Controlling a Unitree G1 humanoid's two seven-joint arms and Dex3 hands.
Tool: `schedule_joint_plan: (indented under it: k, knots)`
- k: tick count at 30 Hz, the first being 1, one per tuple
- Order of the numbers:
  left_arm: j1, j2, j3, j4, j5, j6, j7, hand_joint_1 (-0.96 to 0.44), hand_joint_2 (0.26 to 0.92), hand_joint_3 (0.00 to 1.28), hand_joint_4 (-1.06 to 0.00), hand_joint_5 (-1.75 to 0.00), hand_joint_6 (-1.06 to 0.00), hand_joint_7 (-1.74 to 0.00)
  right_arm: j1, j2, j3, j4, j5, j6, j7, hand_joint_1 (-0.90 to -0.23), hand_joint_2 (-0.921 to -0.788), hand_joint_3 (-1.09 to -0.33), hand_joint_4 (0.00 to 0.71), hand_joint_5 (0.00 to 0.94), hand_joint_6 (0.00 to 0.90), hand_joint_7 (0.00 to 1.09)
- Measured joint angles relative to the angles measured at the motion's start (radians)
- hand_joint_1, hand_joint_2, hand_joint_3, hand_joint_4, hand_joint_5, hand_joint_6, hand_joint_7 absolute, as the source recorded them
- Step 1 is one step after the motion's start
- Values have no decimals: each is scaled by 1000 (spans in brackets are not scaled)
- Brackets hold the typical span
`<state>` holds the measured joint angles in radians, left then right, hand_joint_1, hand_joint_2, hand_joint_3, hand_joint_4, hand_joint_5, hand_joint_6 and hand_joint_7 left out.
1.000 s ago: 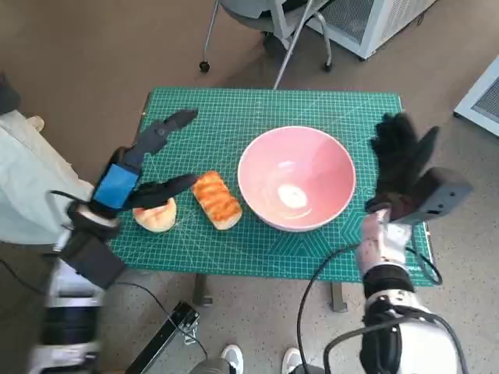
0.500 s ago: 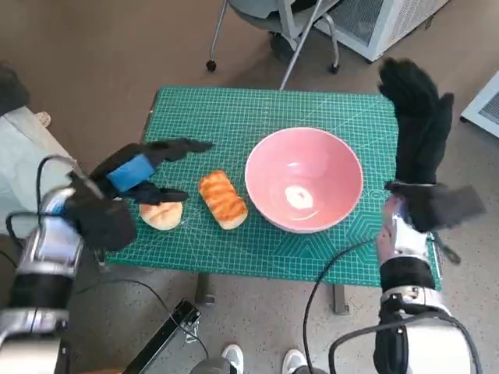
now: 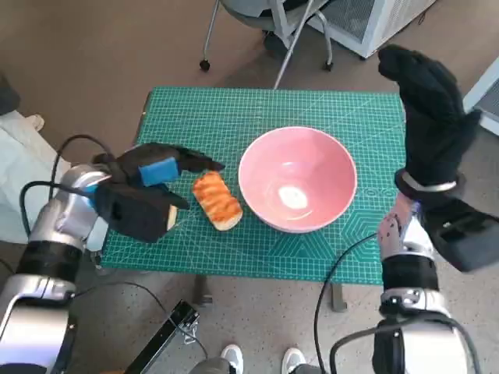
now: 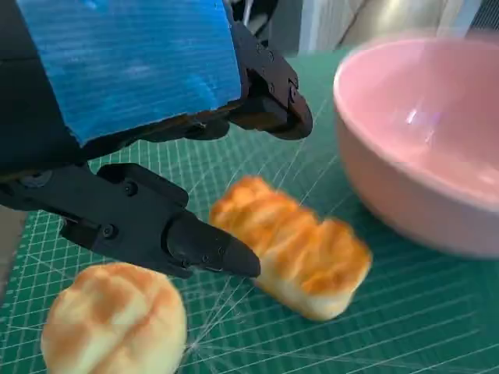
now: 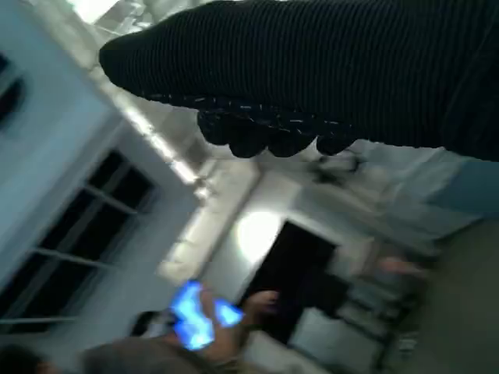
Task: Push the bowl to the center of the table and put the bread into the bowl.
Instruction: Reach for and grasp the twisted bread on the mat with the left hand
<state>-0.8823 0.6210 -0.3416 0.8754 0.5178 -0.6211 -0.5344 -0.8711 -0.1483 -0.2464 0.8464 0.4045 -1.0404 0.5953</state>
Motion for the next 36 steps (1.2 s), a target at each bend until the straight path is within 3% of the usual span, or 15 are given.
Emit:
schedule_joint_plan:
  k: [4, 11, 30, 36]
  knots:
    - [-35, -28, -55, 79, 71, -8, 55, -195, 782, 1, -446, 0, -528, -87, 26, 10, 10, -46, 15, 10, 16, -582, -921, -622, 368, 11, 122, 807]
    - [-78, -79, -134, 187, 158, -12, 152, -184, 782, 5, -440, -1, -533, -66, 48, 13, 12, -71, 13, 10, 18, -578, -921, -619, 371, 11, 126, 807]
    - [-152, -188, -305, 337, 307, 39, 354, -212, 791, 4, -481, -14, -546, -41, 71, 12, 10, -67, -28, -22, -18, -579, -921, -622, 372, 9, 120, 809]
    - [-154, -205, -355, 355, 343, 38, 438, -181, 831, 20, -550, -36, -638, -79, 81, 13, 13, -64, -58, -34, -42, -579, -921, -624, 373, 8, 119, 808]
